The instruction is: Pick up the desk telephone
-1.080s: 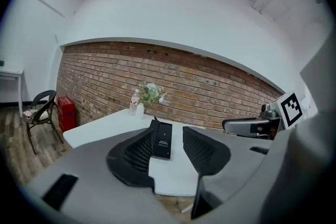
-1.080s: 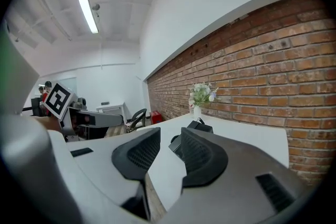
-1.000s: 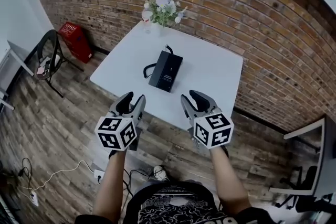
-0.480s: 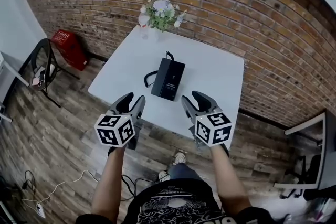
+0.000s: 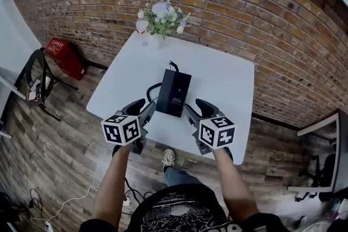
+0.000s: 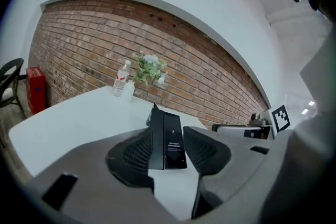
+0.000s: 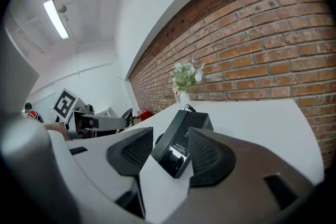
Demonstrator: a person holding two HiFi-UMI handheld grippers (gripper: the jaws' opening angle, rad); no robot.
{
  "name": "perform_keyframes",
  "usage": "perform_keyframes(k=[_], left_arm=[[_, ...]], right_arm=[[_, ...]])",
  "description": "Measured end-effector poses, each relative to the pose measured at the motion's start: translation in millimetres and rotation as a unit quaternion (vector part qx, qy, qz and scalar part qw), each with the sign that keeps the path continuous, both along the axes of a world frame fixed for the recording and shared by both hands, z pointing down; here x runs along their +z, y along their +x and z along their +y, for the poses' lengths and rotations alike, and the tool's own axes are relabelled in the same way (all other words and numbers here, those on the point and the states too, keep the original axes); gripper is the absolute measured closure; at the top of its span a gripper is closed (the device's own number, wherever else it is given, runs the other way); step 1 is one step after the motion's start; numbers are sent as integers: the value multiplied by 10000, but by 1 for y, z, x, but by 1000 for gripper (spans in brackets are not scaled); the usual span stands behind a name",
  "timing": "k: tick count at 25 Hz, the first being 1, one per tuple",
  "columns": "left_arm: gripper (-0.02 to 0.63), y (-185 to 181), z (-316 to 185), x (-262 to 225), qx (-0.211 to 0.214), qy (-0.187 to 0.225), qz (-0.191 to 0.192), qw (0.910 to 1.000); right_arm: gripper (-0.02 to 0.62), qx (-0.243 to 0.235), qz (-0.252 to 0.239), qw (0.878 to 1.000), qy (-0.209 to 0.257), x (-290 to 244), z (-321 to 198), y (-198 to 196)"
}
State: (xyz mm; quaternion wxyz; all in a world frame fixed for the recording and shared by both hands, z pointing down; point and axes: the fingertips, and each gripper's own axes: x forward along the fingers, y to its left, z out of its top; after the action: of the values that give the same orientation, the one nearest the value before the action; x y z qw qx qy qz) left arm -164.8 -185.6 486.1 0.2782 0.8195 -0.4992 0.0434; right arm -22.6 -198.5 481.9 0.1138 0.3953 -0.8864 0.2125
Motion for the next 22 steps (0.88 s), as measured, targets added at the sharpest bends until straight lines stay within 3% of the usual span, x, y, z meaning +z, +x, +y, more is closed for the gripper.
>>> perform_keyframes(k=[10, 22], left_arm=[[396, 8, -83, 60, 769, -831, 391, 9928], [367, 42, -123, 99, 1834, -1561, 804, 9672]], right_arm=[[373, 230, 11, 9966, -787, 59, -61, -9], [322, 150, -345, 9842, -1729, 107, -87, -24]])
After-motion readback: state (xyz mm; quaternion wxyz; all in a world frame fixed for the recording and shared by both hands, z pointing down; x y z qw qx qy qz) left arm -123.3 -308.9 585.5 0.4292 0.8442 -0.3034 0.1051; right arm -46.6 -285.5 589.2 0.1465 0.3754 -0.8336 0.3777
